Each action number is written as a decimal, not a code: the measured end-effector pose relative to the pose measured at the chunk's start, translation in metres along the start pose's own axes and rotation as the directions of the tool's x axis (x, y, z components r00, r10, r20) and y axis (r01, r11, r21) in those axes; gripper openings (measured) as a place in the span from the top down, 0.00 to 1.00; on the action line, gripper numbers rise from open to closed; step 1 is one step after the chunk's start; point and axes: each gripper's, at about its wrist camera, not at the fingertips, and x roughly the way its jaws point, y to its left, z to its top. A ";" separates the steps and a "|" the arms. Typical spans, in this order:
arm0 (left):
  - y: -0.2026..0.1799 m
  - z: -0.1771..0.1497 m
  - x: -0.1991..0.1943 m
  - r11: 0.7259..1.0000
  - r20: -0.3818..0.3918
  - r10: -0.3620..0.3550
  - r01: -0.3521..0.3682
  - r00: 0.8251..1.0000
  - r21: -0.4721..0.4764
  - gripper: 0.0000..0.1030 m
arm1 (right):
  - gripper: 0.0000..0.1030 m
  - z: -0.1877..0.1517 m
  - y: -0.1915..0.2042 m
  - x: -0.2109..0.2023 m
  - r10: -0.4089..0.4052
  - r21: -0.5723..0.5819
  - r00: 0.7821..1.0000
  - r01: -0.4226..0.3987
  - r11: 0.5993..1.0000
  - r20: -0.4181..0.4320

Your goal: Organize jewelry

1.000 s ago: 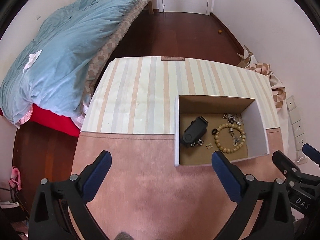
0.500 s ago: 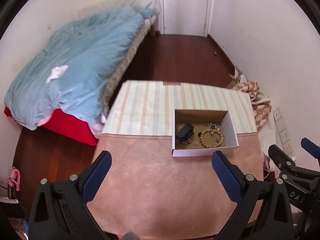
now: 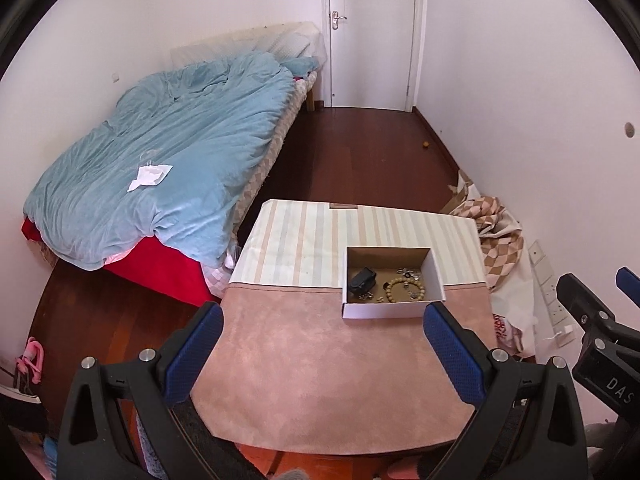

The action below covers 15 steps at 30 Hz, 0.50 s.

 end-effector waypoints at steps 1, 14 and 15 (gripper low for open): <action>0.000 0.000 -0.004 1.000 0.003 -0.004 0.004 1.000 -0.004 0.01 | 0.00 0.000 0.000 -0.006 0.003 0.000 1.000 -0.003 1.000 0.005; -0.002 -0.008 -0.037 1.000 0.024 -0.009 0.009 1.000 0.004 0.01 | 0.00 -0.010 -0.011 -0.049 0.003 0.011 0.999 -0.003 1.000 0.037; -0.003 -0.009 -0.037 1.000 0.023 -0.010 0.010 1.000 0.004 0.01 | 0.00 -0.010 -0.011 -0.049 0.005 0.011 0.999 -0.005 1.000 0.036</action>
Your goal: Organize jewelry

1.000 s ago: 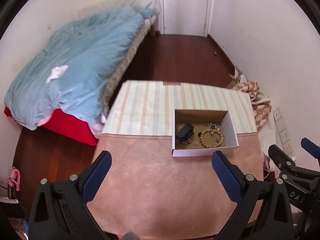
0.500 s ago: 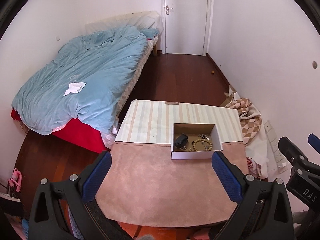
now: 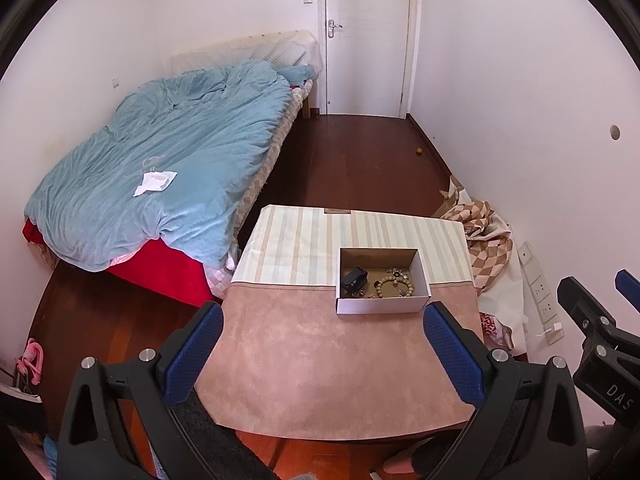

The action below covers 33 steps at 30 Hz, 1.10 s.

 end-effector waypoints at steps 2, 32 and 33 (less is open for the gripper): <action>-0.001 -0.001 0.001 1.000 -0.008 -0.003 0.003 1.000 0.001 0.01 | 0.00 -0.001 0.000 -0.001 0.001 -0.005 1.000 -0.001 1.000 -0.005; -0.016 0.040 0.098 0.999 -0.181 0.033 -0.033 0.983 0.002 0.01 | 0.00 0.034 0.005 0.118 -0.040 -0.036 0.980 0.034 0.999 -0.194; -0.015 0.041 0.101 1.000 -0.187 0.029 -0.030 0.982 0.001 0.01 | 0.00 0.034 0.006 0.122 -0.042 -0.039 0.979 0.035 0.999 -0.201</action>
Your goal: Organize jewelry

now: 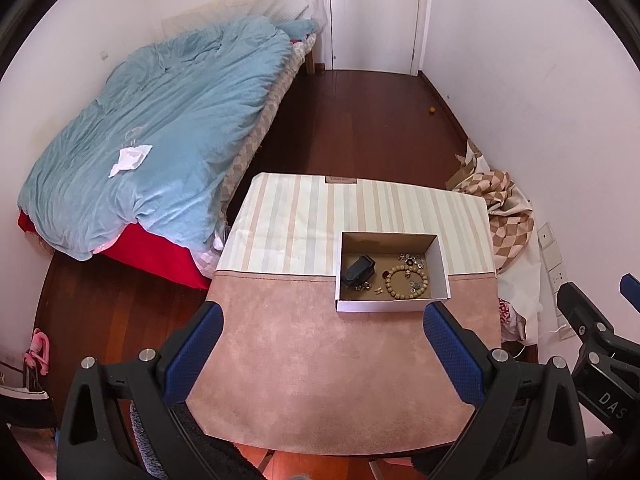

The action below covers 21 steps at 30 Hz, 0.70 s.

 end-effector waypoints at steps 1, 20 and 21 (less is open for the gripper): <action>0.000 0.000 0.002 1.000 -0.005 0.000 0.000 1.000 0.001 0.01 | 0.00 0.000 0.000 0.002 0.001 -0.001 1.000 -0.001 1.000 -0.005; -0.004 0.003 0.015 1.000 -0.029 -0.004 0.004 1.000 0.016 0.01 | 0.00 -0.001 0.000 0.019 0.002 0.000 0.999 -0.002 1.000 -0.042; -0.004 0.003 0.016 1.000 -0.029 -0.003 0.003 1.000 0.016 0.01 | 0.00 -0.002 0.000 0.019 0.002 0.000 0.999 -0.002 1.000 -0.042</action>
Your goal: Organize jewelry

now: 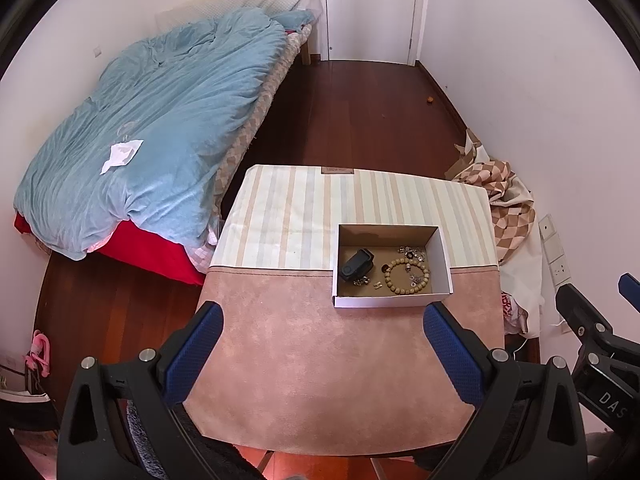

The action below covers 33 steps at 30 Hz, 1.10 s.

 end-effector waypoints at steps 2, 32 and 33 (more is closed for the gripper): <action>0.000 0.000 0.001 1.000 -0.006 -0.002 0.002 1.000 0.000 0.01 | 0.00 -0.001 0.000 0.001 0.002 0.000 1.000 -0.002 1.000 -0.001; 0.007 -0.009 0.002 1.000 -0.016 -0.010 0.010 1.000 0.007 0.01 | 0.00 -0.005 0.005 0.003 0.011 -0.006 1.000 -0.011 1.000 -0.016; 0.008 -0.009 0.002 1.000 -0.015 -0.008 0.008 1.000 0.007 0.01 | 0.00 -0.006 0.006 0.003 0.011 -0.007 1.000 -0.011 1.000 -0.017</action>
